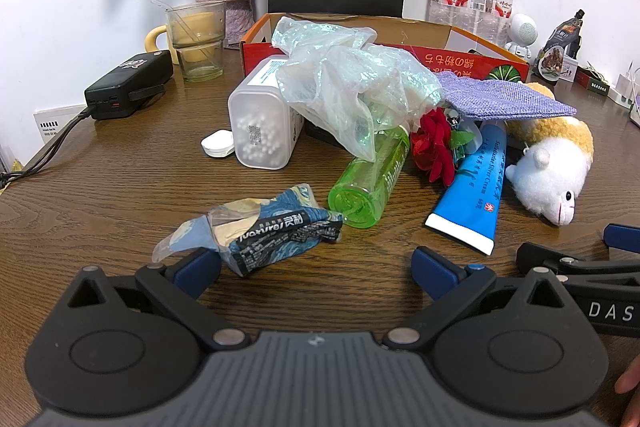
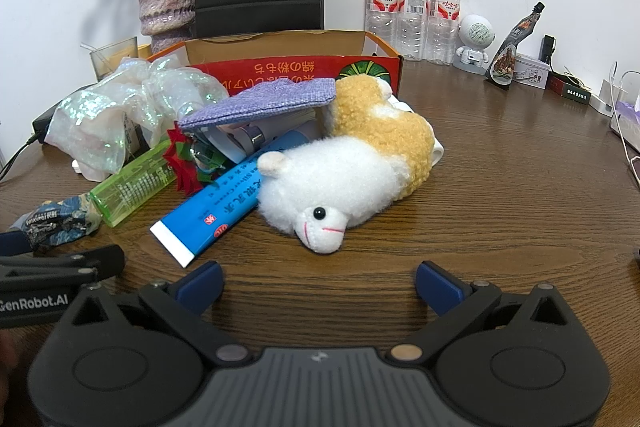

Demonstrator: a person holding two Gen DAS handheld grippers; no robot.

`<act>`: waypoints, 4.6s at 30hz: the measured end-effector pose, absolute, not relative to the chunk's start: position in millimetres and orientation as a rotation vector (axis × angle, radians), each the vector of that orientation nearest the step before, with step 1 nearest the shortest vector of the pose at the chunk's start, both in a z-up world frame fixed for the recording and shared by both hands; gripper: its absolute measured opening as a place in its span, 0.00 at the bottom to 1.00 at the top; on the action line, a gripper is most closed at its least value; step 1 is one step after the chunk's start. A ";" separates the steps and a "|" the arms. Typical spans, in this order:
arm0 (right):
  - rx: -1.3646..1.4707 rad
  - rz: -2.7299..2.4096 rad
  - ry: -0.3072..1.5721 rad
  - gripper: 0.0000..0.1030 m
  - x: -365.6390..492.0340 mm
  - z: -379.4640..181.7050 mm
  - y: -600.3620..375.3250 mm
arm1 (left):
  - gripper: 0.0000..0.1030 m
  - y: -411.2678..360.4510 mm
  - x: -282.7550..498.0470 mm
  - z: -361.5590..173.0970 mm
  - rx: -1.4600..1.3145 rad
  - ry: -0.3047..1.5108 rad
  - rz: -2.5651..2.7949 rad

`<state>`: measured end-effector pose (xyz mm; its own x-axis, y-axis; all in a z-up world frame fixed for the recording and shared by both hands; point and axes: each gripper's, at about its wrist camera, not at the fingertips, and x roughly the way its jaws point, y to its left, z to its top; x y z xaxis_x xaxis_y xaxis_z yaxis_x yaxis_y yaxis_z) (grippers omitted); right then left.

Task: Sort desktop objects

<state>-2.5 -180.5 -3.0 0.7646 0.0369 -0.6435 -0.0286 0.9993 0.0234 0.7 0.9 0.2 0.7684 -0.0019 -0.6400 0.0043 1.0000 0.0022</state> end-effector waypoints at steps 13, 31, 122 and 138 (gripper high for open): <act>0.012 0.036 0.699 1.00 -2.3 -3.0 -180.4 | 1.00 1.1 0.8 0.0 0.003 0.694 -0.004; 0.013 0.036 0.699 1.00 -2.1 -3.5 -180.3 | 1.00 1.1 0.9 -0.1 0.003 0.694 -0.003; 0.166 0.380 0.848 0.74 150.4 46.2 -150.2 | 0.03 69.1 55.0 135.1 -0.298 0.335 -0.250; 0.061 0.367 0.529 0.00 128.5 122.2 -154.2 | 0.03 67.3 108.6 164.8 -0.315 0.338 -0.327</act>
